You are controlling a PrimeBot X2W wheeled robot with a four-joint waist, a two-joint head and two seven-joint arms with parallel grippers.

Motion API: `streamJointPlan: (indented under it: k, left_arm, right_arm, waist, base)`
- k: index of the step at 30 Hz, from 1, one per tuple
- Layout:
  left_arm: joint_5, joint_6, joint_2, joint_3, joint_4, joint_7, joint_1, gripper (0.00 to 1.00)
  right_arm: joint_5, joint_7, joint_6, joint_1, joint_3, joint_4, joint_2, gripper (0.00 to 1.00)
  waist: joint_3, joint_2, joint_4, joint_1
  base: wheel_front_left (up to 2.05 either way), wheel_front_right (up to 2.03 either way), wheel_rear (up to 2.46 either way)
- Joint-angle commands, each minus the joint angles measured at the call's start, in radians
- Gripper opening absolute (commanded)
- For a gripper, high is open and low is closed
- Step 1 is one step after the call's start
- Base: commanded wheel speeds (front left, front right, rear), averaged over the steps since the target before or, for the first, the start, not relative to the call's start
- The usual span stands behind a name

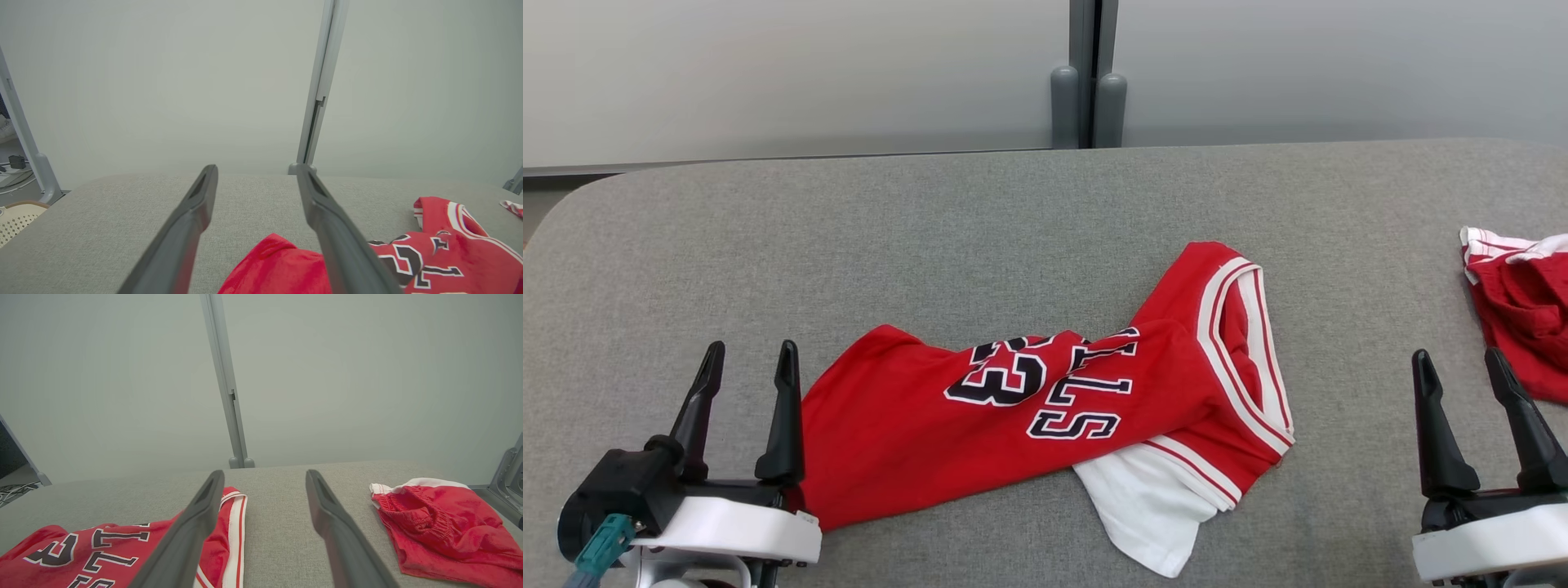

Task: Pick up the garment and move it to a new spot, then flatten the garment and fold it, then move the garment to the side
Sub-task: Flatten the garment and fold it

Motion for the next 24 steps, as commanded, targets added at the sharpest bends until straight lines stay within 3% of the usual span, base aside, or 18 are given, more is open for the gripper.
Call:
streamJointPlan:
  k: [1, 13, 24]
  left_arm:
    - [0.006, 0.005, 0.001, -0.001, -0.007, 0.0, 0.002, 1.0]
    - [0.013, 0.019, 0.006, -0.009, -0.036, 0.006, -0.005, 1.0]
    - [0.011, 0.004, -0.001, -0.022, -0.043, -0.012, -0.081, 1.0]
  right_arm:
    - [0.0, -0.003, 0.0, 0.006, -0.004, 0.002, -0.003, 1.0]
    - [0.011, 0.005, 0.0, 0.012, 0.005, 0.03, 0.003, 1.0]
    - [0.042, 0.01, 0.0, 0.031, 0.153, 0.299, 0.006, 1.0]
  waist:
    - [0.0, -0.0001, -0.002, 0.0]
    - [0.016, -0.0001, -0.001, 0.0]
    - [0.094, -0.0001, 0.035, 0.0]
  base:
    - [0.0, 0.0, 0.0]
    - [0.0, 0.0, 0.0]
    - [0.0, 0.0, 0.0]
